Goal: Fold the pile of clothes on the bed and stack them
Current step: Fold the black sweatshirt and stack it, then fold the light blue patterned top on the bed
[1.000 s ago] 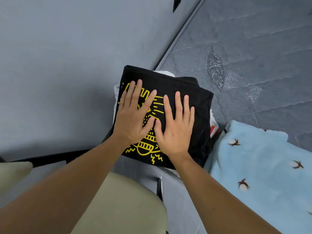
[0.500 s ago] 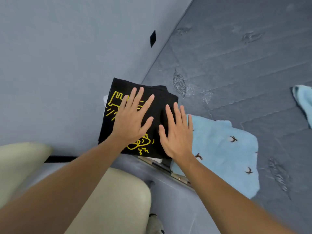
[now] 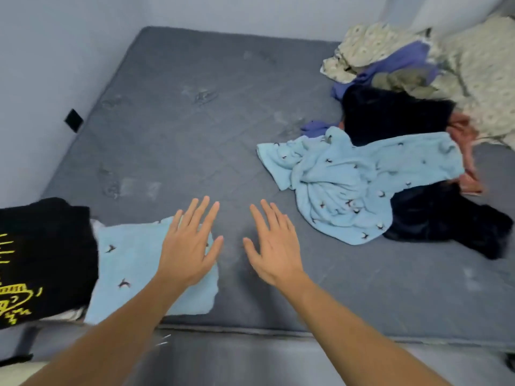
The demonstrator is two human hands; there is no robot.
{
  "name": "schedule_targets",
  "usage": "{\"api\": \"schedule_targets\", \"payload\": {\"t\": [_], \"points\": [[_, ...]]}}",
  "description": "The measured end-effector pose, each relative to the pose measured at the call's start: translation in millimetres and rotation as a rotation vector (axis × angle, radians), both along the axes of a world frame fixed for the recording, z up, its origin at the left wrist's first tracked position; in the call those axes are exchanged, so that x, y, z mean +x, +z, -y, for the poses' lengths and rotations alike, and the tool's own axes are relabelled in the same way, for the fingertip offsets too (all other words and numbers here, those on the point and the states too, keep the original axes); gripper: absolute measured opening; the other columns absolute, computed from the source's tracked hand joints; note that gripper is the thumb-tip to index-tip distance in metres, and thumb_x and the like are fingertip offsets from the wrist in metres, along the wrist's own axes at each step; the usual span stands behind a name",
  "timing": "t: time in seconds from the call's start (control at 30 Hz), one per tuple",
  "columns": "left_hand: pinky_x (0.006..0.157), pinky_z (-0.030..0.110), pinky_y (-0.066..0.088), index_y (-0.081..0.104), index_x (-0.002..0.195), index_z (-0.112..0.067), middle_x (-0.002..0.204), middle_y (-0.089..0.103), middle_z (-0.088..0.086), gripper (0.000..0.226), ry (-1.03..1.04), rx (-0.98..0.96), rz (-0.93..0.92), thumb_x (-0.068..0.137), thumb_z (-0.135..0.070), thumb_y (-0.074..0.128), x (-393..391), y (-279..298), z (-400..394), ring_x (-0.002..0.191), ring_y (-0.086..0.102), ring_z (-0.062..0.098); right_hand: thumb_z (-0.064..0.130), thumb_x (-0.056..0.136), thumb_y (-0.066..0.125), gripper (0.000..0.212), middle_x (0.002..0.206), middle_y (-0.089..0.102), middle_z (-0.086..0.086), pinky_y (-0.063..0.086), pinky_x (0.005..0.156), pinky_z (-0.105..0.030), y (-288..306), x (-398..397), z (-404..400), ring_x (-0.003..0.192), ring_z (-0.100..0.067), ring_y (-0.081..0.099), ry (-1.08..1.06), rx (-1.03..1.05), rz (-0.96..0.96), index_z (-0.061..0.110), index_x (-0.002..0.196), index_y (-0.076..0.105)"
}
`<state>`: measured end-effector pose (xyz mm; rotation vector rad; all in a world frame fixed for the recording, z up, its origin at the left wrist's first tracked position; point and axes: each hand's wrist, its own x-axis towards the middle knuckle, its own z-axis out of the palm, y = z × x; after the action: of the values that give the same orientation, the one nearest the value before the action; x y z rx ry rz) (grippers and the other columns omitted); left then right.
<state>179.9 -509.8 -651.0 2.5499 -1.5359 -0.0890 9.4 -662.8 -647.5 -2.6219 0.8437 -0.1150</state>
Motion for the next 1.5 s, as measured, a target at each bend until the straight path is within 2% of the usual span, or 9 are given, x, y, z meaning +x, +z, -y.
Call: {"api": "schedule_targets", "payload": {"t": [0.27,0.73,0.97,1.1,1.27,1.33,1.4,1.47,1.5], "points": [[0.131,0.044,0.013,0.011,0.168,-0.026,0.175,0.01,-0.001,0.072,-0.143,0.028,-0.132,0.104,-0.056,0.023,-109.0,-11.4,166.8,0.162,0.005,0.02,0.049,0.103,0.043,0.074,0.175,0.003,0.0,0.01,0.13,-0.046,-13.7,-131.2,157.9,0.162,-0.022,-0.002,-0.16,-0.032,-0.09,0.027,0.167,0.011],[0.129,0.048,0.022,0.012,0.168,-0.026,0.175,0.012,0.004,0.074,-0.208,-0.001,-0.189,0.104,-0.062,0.023,-127.3,-59.3,385.2,0.162,0.01,0.025,0.053,0.105,0.037,0.074,0.175,0.006,-0.004,0.015,0.13,-0.045,-54.8,-194.2,358.4,0.162,-0.024,0.002,-0.304,-0.088,-0.139,0.024,0.167,0.009],[0.127,0.048,0.021,0.008,0.168,-0.031,0.175,0.008,0.007,0.074,-0.078,0.033,-0.212,0.105,-0.064,0.031,-101.9,-69.0,424.9,0.161,0.006,0.029,0.054,0.107,0.036,0.074,0.175,0.002,-0.002,0.015,0.129,-0.045,-81.9,-149.4,401.3,0.162,-0.022,-0.001,-0.172,-0.02,-0.116,0.024,0.167,0.006],[0.124,0.05,0.027,0.004,0.167,-0.037,0.174,0.008,0.009,0.079,0.025,0.122,-0.299,0.102,-0.069,0.035,-81.2,-81.5,420.6,0.159,0.013,0.031,0.053,0.106,0.044,0.074,0.174,0.011,-0.007,0.02,0.128,-0.047,-96.0,-95.6,405.6,0.161,-0.028,0.007,-0.076,0.039,-0.027,0.023,0.167,0.015],[0.101,0.045,0.045,0.013,0.167,-0.022,0.15,0.039,0.009,0.088,0.122,0.091,-0.412,0.1,-0.065,0.05,-62.9,-97.0,424.5,0.136,0.041,0.031,0.058,0.104,0.046,0.079,0.173,0.012,-0.012,0.025,0.124,-0.052,-112.1,-68.7,428.2,0.157,-0.037,0.015,-0.177,0.141,-0.072,0.026,0.167,0.01],[0.101,0.045,0.047,0.032,0.16,-0.018,0.14,0.048,0.008,0.083,0.178,0.04,-0.493,0.096,-0.061,0.062,-57.2,-99.4,430.7,0.13,0.046,0.03,0.055,0.105,0.048,0.076,0.167,0.023,-0.014,0.036,0.114,-0.052,-114.3,-67.3,434.8,0.143,-0.039,0.033,-0.162,0.128,-0.092,0.026,0.166,0.014],[0.095,0.048,0.05,0.056,0.131,-0.016,0.121,0.061,0.006,0.054,0.183,-0.056,-0.542,0.095,-0.054,0.068,-53.1,-100.3,436.3,0.114,0.055,0.029,0.048,0.105,0.053,0.07,0.15,0.04,-0.013,0.047,0.099,-0.051,-111.7,-65.1,438.4,0.121,-0.036,0.048,-0.123,0.119,-0.052,0.023,0.164,0.025],[0.087,0.047,0.048,0.056,0.103,-0.018,0.1,0.057,0.003,0.029,0.153,-0.114,-0.522,0.1,-0.045,0.065,-53.3,-100.0,435.8,0.097,0.052,0.025,0.038,0.106,0.056,0.06,0.131,0.047,-0.013,0.049,0.091,-0.049,-107.0,-62.9,439.5,0.11,-0.032,0.051,-0.109,0.167,0.043,0.016,0.159,0.038],[0.087,0.044,0.045,0.053,0.099,-0.019,0.097,0.052,0.003,0.025,0.133,-0.127,-0.501,0.102,-0.041,0.064,-54.1,-99.2,434.8,0.095,0.048,0.024,0.033,0.106,0.057,0.053,0.126,0.048,-0.013,0.049,0.09,-0.047,-104.7,-62.2,440.3,0.108,-0.031,0.053,-0.116,0.192,0.094,0.013,0.154,0.045]]}}
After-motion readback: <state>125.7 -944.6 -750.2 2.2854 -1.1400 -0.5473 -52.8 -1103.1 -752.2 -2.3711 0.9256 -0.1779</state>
